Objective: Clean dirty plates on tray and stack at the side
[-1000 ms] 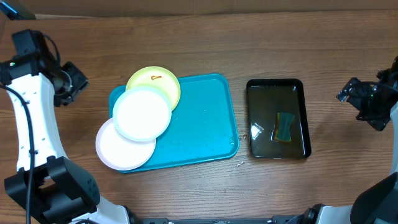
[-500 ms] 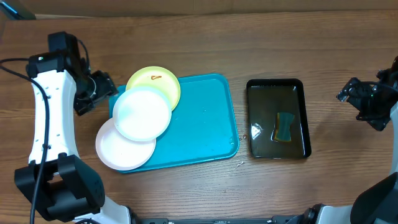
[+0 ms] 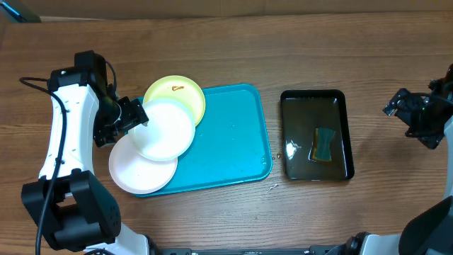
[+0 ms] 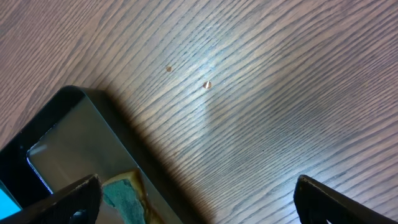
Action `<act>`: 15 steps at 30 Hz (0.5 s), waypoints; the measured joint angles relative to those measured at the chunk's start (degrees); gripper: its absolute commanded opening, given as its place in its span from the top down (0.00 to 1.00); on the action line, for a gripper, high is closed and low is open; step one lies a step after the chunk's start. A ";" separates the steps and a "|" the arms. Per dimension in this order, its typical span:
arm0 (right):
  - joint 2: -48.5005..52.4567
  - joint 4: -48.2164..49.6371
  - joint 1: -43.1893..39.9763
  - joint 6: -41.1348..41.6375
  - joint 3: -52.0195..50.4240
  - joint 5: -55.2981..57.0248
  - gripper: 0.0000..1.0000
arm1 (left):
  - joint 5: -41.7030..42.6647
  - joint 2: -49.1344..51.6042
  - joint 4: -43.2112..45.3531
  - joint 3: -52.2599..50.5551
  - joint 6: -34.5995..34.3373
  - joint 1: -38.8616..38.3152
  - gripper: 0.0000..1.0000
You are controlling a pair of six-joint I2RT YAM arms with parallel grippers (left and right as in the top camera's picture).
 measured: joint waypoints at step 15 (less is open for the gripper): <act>0.00 0.00 0.00 0.00 0.00 0.02 0.00 | 0.00 0.00 0.00 0.00 0.00 0.00 0.03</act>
